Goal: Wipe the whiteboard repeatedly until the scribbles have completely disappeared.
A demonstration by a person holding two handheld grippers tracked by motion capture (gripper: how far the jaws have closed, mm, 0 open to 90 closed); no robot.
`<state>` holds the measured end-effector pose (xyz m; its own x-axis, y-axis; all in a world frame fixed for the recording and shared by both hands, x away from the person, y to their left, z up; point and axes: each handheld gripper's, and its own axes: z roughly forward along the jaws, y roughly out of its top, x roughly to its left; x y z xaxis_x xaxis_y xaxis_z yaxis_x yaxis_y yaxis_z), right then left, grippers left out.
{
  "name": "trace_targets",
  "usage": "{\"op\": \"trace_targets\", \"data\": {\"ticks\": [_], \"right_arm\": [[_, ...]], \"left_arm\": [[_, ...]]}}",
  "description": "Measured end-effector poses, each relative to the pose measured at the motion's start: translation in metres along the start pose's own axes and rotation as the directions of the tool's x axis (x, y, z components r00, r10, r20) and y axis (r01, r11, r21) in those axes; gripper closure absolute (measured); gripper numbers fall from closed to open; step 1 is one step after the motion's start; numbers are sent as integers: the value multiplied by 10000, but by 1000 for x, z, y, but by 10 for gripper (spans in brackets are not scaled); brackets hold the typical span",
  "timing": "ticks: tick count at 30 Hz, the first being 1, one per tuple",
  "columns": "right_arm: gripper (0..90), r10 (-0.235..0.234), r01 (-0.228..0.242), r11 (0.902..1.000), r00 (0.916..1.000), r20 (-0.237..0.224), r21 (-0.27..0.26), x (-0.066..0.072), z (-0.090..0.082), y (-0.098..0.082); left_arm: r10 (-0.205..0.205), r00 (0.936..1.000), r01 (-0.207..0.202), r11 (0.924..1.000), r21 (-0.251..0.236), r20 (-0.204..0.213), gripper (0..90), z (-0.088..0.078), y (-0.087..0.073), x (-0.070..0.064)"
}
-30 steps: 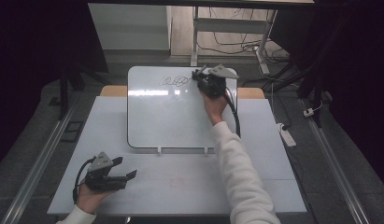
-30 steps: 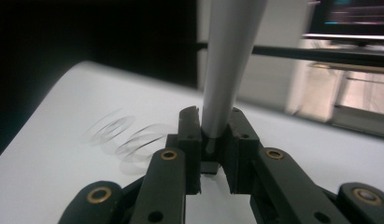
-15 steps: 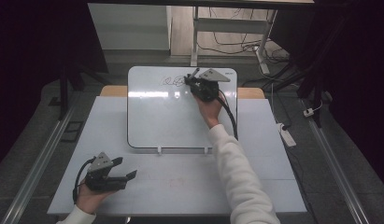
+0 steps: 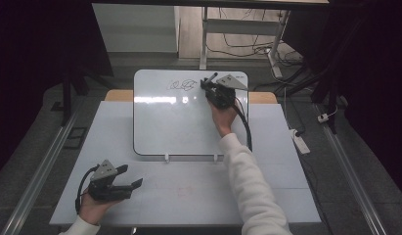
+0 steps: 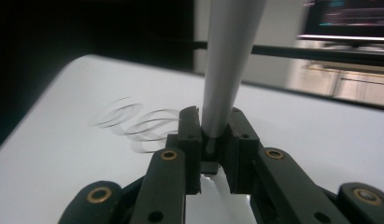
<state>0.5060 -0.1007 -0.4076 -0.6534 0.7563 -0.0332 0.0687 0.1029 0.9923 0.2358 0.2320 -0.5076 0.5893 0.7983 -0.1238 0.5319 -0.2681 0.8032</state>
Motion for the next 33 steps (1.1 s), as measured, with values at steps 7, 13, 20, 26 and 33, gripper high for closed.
{"op": "trace_targets", "data": {"ticks": [7, 13, 20, 26, 33], "right_arm": [[786, 339, -337, 9990, 9994, 56, -293, -1, 16, 12], [785, -867, 918, 9949, 9903, -1084, 429, 23, 24, 7], [785, -536, 606, 9965, 9920, -1140, 583, 24, 20, 3], [785, 334, -334, 9994, 9990, -303, 14, 5, 13, 5], [785, -657, 664, 9977, 9958, -636, 101, 24, 22, 3]], "left_arm": [[19, 10000, -19, 10000, 41, 35, 226, 1, 0, 0], [-19, 10000, 18, 10000, 91, 69, 226, 4, 0, 1], [-27, 10000, 26, 10000, 53, 50, 227, 3, 0, 1], [-10, 10000, 10, 10000, -34, 20, 227, 0, -1, -1], [-10, 10000, 10, 10000, -39, -50, 227, 1, -1, 0]]}}
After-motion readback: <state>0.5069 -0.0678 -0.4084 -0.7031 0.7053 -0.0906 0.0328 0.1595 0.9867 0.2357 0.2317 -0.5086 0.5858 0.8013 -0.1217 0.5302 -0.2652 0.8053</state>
